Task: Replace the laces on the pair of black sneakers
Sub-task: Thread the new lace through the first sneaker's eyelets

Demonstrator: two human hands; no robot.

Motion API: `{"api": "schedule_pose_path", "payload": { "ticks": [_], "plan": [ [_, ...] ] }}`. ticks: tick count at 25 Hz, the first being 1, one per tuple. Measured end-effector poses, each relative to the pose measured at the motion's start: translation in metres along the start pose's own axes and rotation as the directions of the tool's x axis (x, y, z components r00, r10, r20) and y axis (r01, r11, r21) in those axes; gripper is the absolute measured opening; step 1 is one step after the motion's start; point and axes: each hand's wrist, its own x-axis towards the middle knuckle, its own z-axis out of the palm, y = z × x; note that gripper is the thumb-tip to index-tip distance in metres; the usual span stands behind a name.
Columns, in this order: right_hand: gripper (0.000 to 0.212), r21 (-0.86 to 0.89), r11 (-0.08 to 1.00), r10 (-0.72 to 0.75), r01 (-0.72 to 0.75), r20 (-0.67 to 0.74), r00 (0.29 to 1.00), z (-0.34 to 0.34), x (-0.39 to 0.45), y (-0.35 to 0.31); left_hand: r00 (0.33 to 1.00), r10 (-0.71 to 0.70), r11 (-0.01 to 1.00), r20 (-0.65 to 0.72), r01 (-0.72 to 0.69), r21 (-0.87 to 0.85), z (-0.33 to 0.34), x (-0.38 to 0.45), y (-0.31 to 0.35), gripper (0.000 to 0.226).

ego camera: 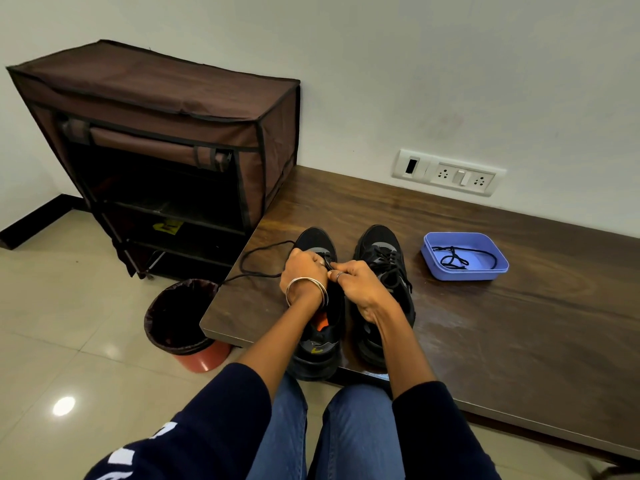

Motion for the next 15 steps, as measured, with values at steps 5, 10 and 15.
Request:
{"api": "schedule_pose_path", "payload": {
  "ticks": [5,10,15],
  "plan": [
    [0.027,-0.051,0.999,0.019,-0.018,0.022,1.0,0.002,-0.001,-0.005,1.0,-0.028,0.997,0.012,0.029,-0.076,-0.002,0.003,-0.004,0.016],
    [0.035,0.174,0.984,0.048,-0.042,-0.03,0.998,-0.002,-0.009,-0.011,0.999,-0.036,0.993,-0.021,0.034,-0.109,-0.002,-0.001,-0.004,0.015],
    [0.017,-0.171,0.983,-0.013,-0.062,-0.408,0.913,0.011,0.008,-0.019,0.998,-0.002,0.977,-0.061,-0.011,-0.215,-0.004,-0.006,-0.004,0.02]
  ]
}}
